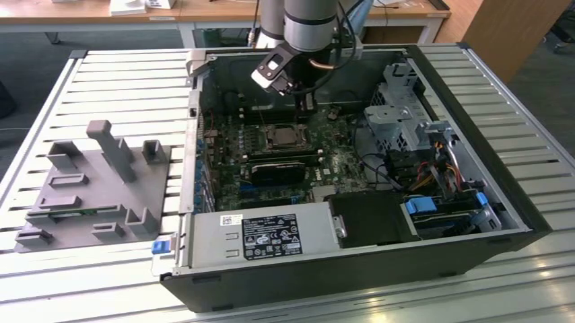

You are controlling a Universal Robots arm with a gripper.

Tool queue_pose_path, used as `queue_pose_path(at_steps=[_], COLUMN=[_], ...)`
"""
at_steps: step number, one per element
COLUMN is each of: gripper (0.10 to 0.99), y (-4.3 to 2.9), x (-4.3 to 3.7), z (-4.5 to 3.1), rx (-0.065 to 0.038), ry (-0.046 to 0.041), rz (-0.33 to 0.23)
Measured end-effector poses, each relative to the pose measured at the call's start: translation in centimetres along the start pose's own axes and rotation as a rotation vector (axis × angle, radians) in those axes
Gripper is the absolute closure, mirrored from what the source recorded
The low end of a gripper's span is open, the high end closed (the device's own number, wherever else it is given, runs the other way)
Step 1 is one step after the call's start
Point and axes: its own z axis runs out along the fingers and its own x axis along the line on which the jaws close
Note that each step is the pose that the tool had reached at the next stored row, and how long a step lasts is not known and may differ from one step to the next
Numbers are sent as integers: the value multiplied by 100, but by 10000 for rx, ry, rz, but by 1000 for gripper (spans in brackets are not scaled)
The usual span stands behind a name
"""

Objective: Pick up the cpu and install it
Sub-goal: 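Close the cpu cover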

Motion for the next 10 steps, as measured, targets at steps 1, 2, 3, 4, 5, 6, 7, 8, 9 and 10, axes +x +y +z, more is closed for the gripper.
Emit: queue_pose_path(at_steps=[1, 2, 3, 4, 5, 6, 7, 8, 9, 10], gripper=[980, 980, 980, 980, 980, 980, 980, 980, 980, 980], y=[-26, -48, -62, -77, -95, -116, -139, -162, -188, -216], x=[0, 0, -1, 0, 0, 0, -2, -4, -7, -10], z=[4, 8, 9, 11, 13, 16, 20, 25, 30, 34], rx=[0, 0, 1, 1, 0, 0, 0, -1, -1, -1], ry=[0, 0, -1, -1, -1, 0, 0, 1, 1, 1], rz=[1, 1, 1, 1, 1, 1, 1, 1, 0, 1])
